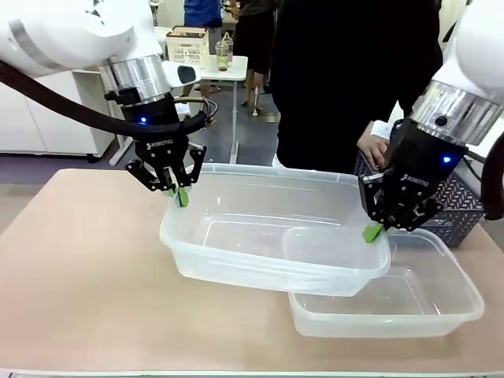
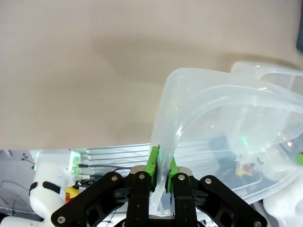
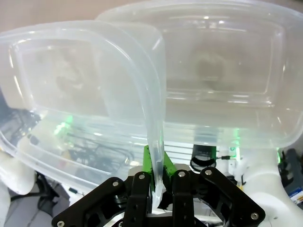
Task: Sort the waste into each basket.
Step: Pick up the Organizing box on the left side of the table and lift it, then offer the picked Organizing box to the human.
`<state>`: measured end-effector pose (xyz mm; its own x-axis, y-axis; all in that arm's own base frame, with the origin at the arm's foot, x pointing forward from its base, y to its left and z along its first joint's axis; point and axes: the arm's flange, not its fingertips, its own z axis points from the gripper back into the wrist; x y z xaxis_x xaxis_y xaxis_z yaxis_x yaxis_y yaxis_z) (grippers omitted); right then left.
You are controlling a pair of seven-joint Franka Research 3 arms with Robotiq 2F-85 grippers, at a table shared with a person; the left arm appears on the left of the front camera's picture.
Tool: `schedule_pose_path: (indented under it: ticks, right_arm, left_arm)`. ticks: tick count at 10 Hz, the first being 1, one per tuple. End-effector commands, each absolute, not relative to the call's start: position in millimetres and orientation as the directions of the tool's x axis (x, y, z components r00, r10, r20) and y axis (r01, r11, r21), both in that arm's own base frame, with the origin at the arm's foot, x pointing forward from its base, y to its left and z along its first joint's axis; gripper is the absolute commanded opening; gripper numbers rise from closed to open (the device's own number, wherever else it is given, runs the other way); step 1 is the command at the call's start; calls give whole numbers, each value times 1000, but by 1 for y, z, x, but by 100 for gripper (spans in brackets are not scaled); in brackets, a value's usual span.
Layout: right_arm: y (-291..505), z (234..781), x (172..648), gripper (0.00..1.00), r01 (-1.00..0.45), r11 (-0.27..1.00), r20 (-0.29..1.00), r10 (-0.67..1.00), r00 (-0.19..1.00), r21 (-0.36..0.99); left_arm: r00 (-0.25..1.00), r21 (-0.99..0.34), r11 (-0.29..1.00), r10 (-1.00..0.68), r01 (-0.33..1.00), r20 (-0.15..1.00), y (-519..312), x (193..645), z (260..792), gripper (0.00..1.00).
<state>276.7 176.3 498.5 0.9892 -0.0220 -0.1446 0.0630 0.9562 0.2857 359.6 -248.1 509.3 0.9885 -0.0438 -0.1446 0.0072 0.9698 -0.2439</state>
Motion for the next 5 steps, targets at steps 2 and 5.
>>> schedule_pose_path:
  ticks: [2, 5]
  right_arm:
    - [175, 504, 274, 6, 54, 951, -134, -13, 991, 304]
    - [175, 504, 274, 6, 54, 951, -134, -13, 991, 304]
  left_arm:
    - [989, -239, 971, -35, -1, -145, -247, 362, 508, 7]
    - [989, -239, 971, -35, -1, -145, -247, 362, 508, 7]
